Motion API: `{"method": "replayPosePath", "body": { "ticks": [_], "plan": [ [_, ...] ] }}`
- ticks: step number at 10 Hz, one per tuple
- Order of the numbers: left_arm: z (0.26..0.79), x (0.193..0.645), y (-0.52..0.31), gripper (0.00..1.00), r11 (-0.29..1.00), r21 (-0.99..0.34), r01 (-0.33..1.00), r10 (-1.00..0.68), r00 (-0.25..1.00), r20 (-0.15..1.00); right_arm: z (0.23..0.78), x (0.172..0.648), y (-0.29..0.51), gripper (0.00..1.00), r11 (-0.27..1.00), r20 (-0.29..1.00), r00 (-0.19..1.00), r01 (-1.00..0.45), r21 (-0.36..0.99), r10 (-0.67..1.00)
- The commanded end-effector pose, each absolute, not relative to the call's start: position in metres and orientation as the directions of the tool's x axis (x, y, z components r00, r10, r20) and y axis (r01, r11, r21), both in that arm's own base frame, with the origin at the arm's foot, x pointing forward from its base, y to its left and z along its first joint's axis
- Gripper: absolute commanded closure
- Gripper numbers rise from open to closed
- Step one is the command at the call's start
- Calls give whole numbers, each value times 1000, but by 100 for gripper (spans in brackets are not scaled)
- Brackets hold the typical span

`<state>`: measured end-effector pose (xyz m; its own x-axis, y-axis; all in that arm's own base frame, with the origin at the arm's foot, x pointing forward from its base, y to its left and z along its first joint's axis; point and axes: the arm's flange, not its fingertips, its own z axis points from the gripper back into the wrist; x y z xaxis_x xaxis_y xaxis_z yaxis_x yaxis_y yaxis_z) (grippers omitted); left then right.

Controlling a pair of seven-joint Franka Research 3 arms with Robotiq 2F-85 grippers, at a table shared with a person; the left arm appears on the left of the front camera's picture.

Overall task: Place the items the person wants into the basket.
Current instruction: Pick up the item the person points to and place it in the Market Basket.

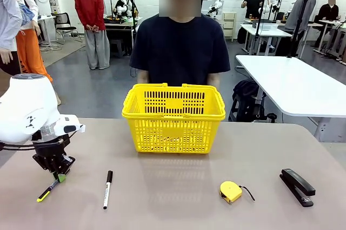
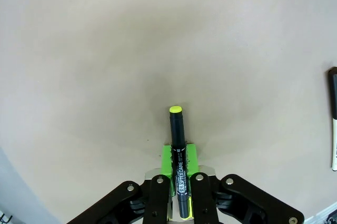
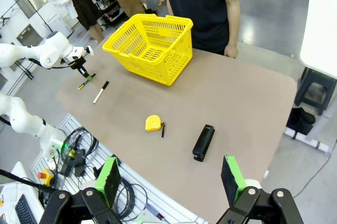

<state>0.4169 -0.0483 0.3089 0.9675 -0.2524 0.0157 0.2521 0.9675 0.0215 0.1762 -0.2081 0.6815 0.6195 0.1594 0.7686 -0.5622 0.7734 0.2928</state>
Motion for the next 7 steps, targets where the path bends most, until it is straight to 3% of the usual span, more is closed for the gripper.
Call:
{"method": "replayPosePath", "body": {
  "ticks": [1, 2, 5, 7],
  "plan": [
    [275, 294, -25, 100, 972, 27, 232, -232, 973, 11, 680, 180, -206, 0, 769, 780, 607, -568, 293, 151],
    [297, 300, -23, 100, 975, 18, 222, -222, 975, -6, 680, 180, -206, 0, 769, 780, 607, -568, 293, 151],
    [435, 315, -23, 100, 969, 68, 239, -247, 957, 153, 680, 180, -206, 0, 769, 780, 607, -568, 293, 151],
    [500, 320, -19, 100, 984, 21, 176, -176, 963, 205, 680, 180, -206, 0, 769, 780, 607, -568, 293, 151]
  ]
}}
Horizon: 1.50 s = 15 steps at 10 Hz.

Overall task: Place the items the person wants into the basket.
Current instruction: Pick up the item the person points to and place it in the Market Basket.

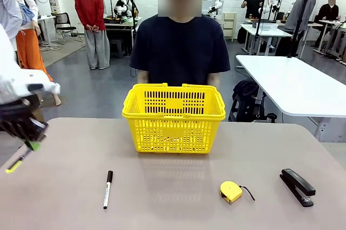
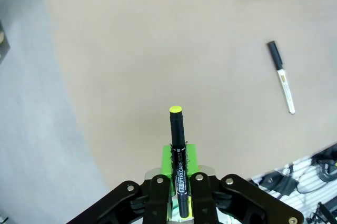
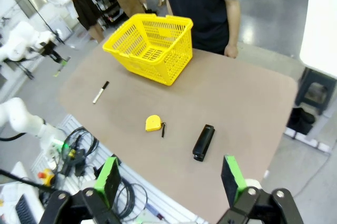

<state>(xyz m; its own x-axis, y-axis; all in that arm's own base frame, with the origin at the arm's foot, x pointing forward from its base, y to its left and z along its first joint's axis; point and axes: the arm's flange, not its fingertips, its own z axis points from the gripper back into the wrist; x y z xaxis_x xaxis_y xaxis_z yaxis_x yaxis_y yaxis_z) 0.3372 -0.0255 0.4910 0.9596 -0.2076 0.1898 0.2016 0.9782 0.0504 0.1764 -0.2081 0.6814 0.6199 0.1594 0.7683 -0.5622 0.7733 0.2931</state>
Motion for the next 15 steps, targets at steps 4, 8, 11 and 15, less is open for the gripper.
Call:
{"method": "replayPosePath", "body": {
  "ticks": [4, 8, 11, 15],
  "plan": [
    [529, 311, -16, 100, 986, 29, 166, -169, 964, 207, 680, 180, -206, 0, 769, 780, 607, -568, 293, 151],
    [529, 311, -16, 100, 986, 29, 166, -169, 964, 207, 680, 180, -206, 0, 769, 780, 607, -568, 293, 151],
    [529, 311, -16, 100, 986, 29, 166, -169, 964, 207, 680, 180, -206, 0, 769, 780, 607, -568, 293, 151],
    [562, 383, -75, 89, 817, 144, 558, -576, 786, 224, 680, 180, -206, 0, 769, 780, 607, -568, 293, 151]
  ]
}}
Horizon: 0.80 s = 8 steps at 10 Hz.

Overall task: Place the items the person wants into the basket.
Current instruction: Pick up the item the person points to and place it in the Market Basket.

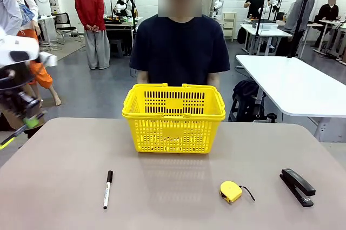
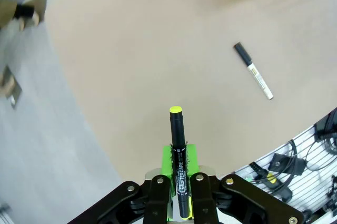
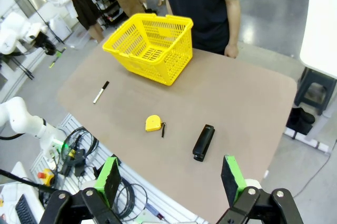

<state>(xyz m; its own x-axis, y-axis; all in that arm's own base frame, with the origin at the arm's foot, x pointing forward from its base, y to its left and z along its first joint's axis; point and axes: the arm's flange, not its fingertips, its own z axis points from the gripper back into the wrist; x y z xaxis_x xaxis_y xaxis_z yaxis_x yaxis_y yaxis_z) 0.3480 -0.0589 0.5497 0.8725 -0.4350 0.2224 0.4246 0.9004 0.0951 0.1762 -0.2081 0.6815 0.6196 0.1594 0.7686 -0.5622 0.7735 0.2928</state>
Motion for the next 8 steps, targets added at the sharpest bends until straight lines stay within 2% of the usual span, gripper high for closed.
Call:
{"method": "replayPosePath", "body": {
  "ticks": [1, 3, 4, 6, 8],
  "plan": [
    [577, 409, -103, 89, 682, 173, 710, -730, 647, 221, 680, 180, -206, 0, 769, 780, 607, -568, 293, 151],
    [592, 464, -161, 89, 466, 194, 863, -875, 419, 241, 680, 180, -206, 0, 769, 780, 607, -568, 293, 151],
    [594, 489, -186, 89, 398, 154, 904, -903, 356, 241, 680, 180, -206, 0, 769, 780, 607, -568, 293, 151],
    [597, 528, -237, 89, 288, 122, 950, -940, 257, 223, 680, 180, -206, 0, 769, 780, 607, -568, 293, 151],
    [586, 552, -293, 89, 236, 117, 965, -963, 216, 162, 680, 180, -206, 0, 769, 780, 607, -568, 293, 151]
  ]
}}
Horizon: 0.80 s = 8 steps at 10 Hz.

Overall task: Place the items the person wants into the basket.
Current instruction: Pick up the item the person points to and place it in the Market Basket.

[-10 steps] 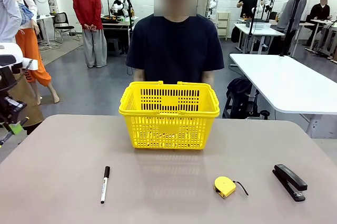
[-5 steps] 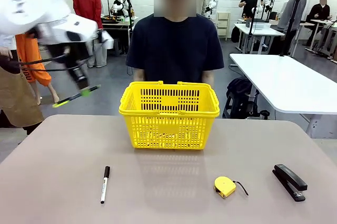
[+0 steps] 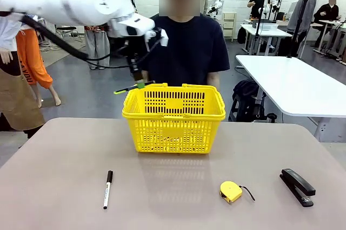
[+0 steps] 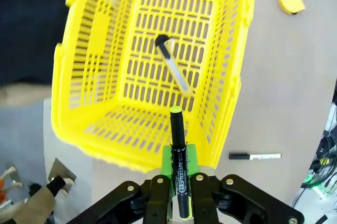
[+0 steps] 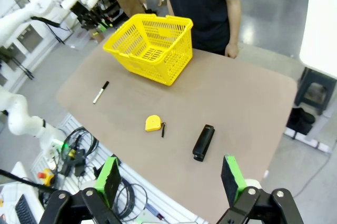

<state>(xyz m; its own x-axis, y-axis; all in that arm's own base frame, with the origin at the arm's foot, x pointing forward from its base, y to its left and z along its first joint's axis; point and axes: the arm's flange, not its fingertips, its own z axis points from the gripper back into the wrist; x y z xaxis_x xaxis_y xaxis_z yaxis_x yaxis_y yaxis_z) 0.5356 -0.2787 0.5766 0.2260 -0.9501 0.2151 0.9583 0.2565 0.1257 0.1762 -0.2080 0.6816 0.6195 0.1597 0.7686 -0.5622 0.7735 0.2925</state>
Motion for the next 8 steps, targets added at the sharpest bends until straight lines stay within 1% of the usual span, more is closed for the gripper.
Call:
{"method": "replayPosePath", "body": {
  "ticks": [1, 3, 5, 8],
  "plan": [
    [579, 561, -315, 89, 201, 120, 972, -974, 185, 132, 680, 180, -206, 0, 769, 780, 607, -568, 293, 151],
    [558, 574, -358, 89, 133, 133, 982, -989, 123, 84, 680, 180, -206, 0, 769, 780, 607, -568, 293, 151],
    [527, 587, -373, 89, 89, 123, 988, -995, 83, 57, 680, 180, -206, 0, 769, 780, 607, -568, 293, 151],
    [495, 601, -376, 89, 94, 79, 992, -995, 93, 20, 680, 180, -206, 0, 769, 780, 607, -568, 293, 151]
  ]
}}
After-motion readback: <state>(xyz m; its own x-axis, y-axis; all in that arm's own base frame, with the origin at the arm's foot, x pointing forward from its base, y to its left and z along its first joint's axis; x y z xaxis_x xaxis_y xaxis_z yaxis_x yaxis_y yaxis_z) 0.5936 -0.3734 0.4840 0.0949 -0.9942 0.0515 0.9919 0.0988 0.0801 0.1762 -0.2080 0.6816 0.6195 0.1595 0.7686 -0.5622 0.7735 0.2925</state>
